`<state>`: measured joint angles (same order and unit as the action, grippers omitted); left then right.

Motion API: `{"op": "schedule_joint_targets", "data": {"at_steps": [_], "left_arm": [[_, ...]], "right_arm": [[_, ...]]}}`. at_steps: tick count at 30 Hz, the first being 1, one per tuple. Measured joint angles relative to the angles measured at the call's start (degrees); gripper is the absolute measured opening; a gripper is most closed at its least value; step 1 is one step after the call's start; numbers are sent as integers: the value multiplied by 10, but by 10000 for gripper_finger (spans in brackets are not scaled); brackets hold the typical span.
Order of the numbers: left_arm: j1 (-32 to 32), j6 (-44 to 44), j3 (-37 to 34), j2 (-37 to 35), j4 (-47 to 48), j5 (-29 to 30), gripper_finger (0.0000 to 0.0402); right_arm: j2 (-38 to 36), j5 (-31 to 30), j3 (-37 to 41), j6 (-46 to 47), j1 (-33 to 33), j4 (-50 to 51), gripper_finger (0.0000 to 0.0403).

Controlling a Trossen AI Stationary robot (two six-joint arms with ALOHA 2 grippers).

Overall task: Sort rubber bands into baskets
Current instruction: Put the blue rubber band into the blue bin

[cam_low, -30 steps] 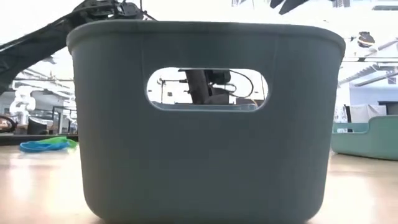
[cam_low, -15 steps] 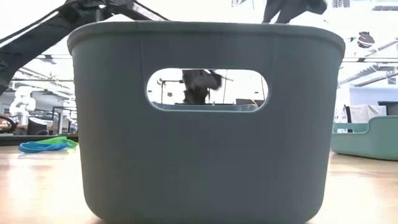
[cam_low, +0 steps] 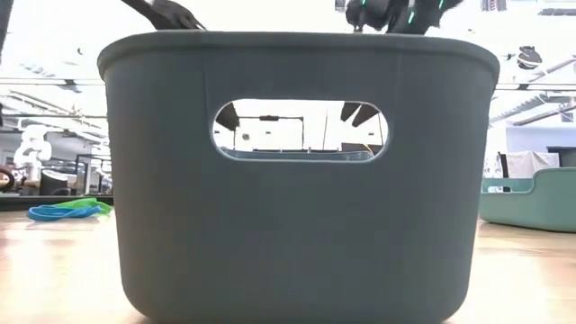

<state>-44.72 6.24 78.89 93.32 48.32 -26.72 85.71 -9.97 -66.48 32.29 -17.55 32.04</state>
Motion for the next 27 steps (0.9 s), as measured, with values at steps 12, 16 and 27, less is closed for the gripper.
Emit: {"op": "schedule_joint_targets", "data": {"at_steps": [12,16,27], "left_arm": [[55,-75,-127,-145,-68,15,93],[61,-75,-127,-148,-64,30,93],[65,-86,-127,-148,-65,33,93]], "right_arm": [[215,88,-15,-2,-74,-114,110],[256,86,-25,-2,-71,-141,102],[277,27,-43,18,-60,-128,100]]}}
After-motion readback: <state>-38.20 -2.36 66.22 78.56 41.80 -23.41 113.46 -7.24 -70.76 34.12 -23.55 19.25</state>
